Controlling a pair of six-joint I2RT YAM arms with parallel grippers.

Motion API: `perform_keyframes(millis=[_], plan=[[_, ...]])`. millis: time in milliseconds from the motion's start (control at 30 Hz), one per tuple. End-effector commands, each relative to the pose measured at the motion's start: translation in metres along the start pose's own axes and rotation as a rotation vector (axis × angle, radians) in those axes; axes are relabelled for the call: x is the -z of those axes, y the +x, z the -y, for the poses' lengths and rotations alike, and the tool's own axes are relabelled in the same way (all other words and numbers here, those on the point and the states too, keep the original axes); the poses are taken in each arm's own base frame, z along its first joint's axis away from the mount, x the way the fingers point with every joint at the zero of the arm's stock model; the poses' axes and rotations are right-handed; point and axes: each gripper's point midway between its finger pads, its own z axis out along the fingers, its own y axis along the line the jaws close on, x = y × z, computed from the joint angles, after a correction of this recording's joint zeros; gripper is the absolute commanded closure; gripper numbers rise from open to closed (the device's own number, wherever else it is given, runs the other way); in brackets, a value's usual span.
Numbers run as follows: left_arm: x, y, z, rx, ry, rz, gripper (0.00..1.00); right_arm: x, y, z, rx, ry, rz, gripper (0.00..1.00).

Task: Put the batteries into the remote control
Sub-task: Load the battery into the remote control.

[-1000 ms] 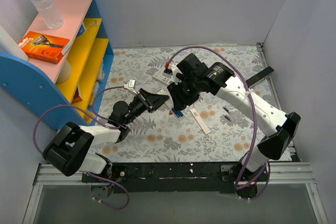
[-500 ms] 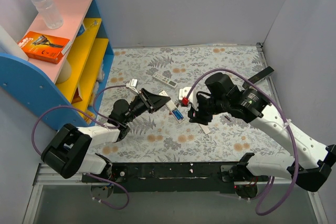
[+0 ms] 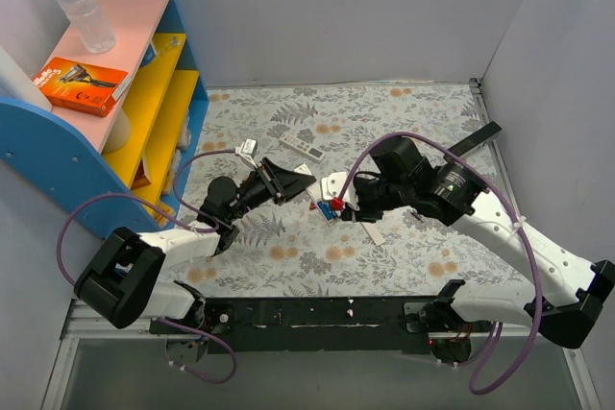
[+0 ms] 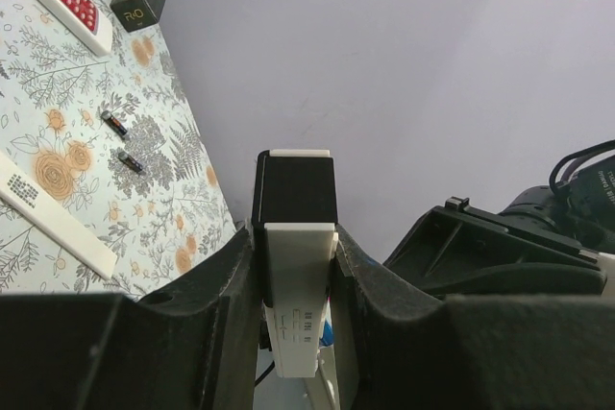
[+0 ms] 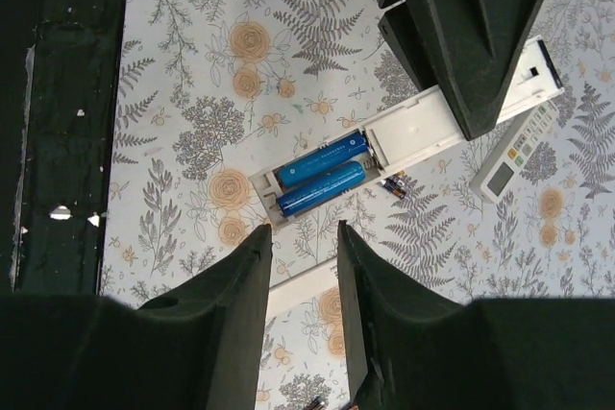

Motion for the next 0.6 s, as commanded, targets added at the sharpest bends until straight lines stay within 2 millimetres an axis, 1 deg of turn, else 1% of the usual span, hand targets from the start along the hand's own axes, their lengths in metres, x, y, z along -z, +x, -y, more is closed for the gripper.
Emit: perform_keyframes(millis=[0, 233, 433, 567], plan=[[-0.002, -0.003, 0.036, 0.065, 0.085, -0.01, 1.0, -0.007, -0.008, -0.001, 0.051, -0.033, 0.023, 0.6], [-0.003, -0.003, 0.042, 0.077, 0.107, -0.017, 1.0, -0.013, -0.007, -0.004, 0.052, -0.05, 0.019, 0.66], [-0.003, -0.004, 0.045, 0.077, 0.111, -0.018, 1.0, -0.018, -0.005, -0.007, 0.039, -0.08, 0.003, 0.66], [-0.003, -0.004, 0.046, 0.078, 0.115, -0.018, 1.0, -0.019, -0.003, -0.006, 0.039, -0.073, -0.007, 0.66]])
